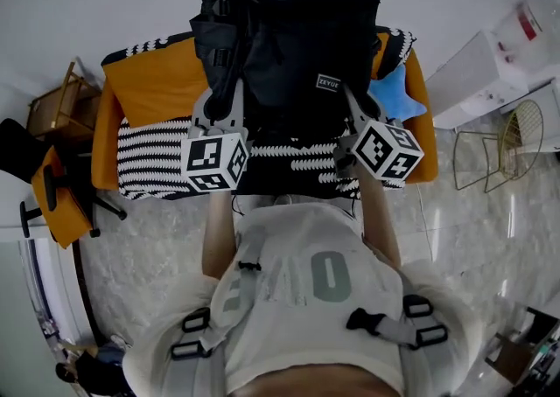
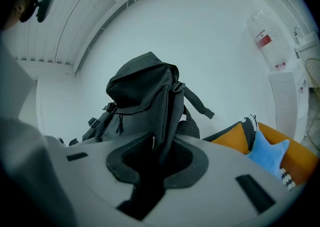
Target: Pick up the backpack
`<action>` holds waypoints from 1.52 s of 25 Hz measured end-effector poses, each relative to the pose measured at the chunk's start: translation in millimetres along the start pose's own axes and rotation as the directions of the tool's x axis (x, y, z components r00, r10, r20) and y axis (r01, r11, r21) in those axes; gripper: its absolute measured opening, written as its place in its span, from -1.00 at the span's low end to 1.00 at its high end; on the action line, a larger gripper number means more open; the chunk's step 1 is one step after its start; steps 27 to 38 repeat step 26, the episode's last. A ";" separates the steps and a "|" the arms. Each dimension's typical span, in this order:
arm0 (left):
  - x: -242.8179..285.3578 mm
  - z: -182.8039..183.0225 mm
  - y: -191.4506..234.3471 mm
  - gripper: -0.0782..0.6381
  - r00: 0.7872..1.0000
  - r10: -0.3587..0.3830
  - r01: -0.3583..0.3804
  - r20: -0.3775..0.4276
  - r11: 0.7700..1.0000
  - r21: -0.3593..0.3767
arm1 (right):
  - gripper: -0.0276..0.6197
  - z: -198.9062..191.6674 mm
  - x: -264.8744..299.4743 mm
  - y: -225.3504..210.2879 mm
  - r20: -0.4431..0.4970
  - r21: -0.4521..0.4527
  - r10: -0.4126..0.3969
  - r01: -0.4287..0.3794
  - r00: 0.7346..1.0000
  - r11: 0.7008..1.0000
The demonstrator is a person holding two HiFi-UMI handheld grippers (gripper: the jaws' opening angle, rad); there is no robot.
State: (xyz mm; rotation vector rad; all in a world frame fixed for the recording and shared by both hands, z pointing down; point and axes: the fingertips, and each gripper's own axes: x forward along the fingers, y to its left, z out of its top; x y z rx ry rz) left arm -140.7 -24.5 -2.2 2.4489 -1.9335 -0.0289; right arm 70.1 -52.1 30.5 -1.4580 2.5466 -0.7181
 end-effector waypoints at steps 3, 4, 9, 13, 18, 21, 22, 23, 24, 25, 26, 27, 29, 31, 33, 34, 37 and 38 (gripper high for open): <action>-9.7 4.0 -8.9 -0.61 1.000 0.007 -0.008 0.022 1.000 0.025 | -0.66 -0.6 -11.3 0.7 0.019 -0.002 -0.003 0.003 1.000 1.000; -10.5 3.7 -11.2 -0.61 1.000 0.004 -0.005 0.028 0.999 0.032 | -0.66 -1.2 -14.4 0.0 0.025 -0.002 -0.008 0.008 1.000 1.000; -5.9 4.2 -15.7 -0.61 0.999 -0.015 0.014 0.033 0.999 0.041 | -0.66 0.5 -20.6 -2.9 0.042 0.001 -0.030 0.030 0.999 1.000; -8.7 1.6 -18.8 -0.61 0.999 -0.017 0.015 0.031 0.999 0.037 | -0.66 -1.8 -24.1 -4.6 0.045 0.006 -0.041 0.041 0.998 0.999; -10.7 1.9 -11.6 -0.61 0.999 -0.019 0.017 0.033 0.998 0.055 | -0.67 -8.0 -21.0 0.2 0.060 0.023 -0.041 0.039 0.997 0.999; -16.1 0.4 -7.4 -0.61 0.999 -0.013 0.011 0.040 0.999 0.051 | -0.66 -11.1 -20.6 5.2 0.060 0.022 -0.038 0.037 0.997 0.999; -18.0 0.3 -6.3 -0.61 0.999 -0.012 0.010 0.043 0.999 0.049 | -0.66 -11.6 -21.0 7.0 0.060 0.021 -0.037 0.036 0.997 0.999; -19.6 0.6 -5.4 -0.61 0.999 -0.012 0.010 0.045 0.999 0.046 | -0.66 -11.7 -21.7 8.8 0.062 0.020 -0.036 0.035 0.997 0.999; -21.2 1.2 -4.9 -0.61 0.999 -0.013 0.010 0.048 0.999 0.043 | -0.67 -11.6 -22.6 10.3 0.063 0.018 -0.035 0.034 0.997 0.999; -22.8 1.8 -4.6 -0.61 0.999 -0.013 0.011 0.051 0.999 0.040 | -0.67 -11.5 -23.7 11.7 0.064 0.017 -0.034 0.033 0.997 0.999; -24.3 2.4 -4.3 -0.61 0.998 -0.014 0.012 0.054 0.999 0.037 | -0.67 -11.3 -24.8 13.0 0.066 0.016 -0.033 0.032 0.997 0.999; -24.3 2.4 -4.3 -0.61 0.998 -0.014 0.012 0.054 0.999 0.037 | -0.67 -11.3 -24.8 13.0 0.066 0.016 -0.033 0.032 0.997 0.999; -24.3 2.4 -4.3 -0.61 0.998 -0.014 0.012 0.054 0.999 0.037 | -0.67 -11.3 -24.8 13.0 0.066 0.016 -0.033 0.032 0.997 0.999; -24.3 2.4 -4.3 -0.61 0.998 -0.014 0.012 0.054 0.999 0.037 | -0.67 -11.3 -24.8 13.0 0.066 0.016 -0.033 0.032 0.997 0.999; -24.3 2.4 -4.3 -0.61 0.998 -0.014 0.012 0.054 0.999 0.037 | -0.67 -11.3 -24.8 13.0 0.066 0.016 -0.033 0.032 0.997 0.999; -24.3 2.4 -4.3 -0.61 0.998 -0.014 0.012 0.054 0.999 0.037 | -0.67 -11.3 -24.8 13.0 0.066 0.016 -0.033 0.032 0.997 0.999; -24.3 2.4 -4.3 -0.61 0.998 -0.014 0.012 0.054 0.999 0.037 | -0.67 -11.3 -24.8 13.0 0.066 0.016 -0.033 0.032 0.997 0.999; -24.3 2.4 -4.3 -0.61 0.998 -0.014 0.012 0.054 0.999 0.037 | -0.67 -11.3 -24.8 13.0 0.066 0.016 -0.033 0.032 0.997 0.999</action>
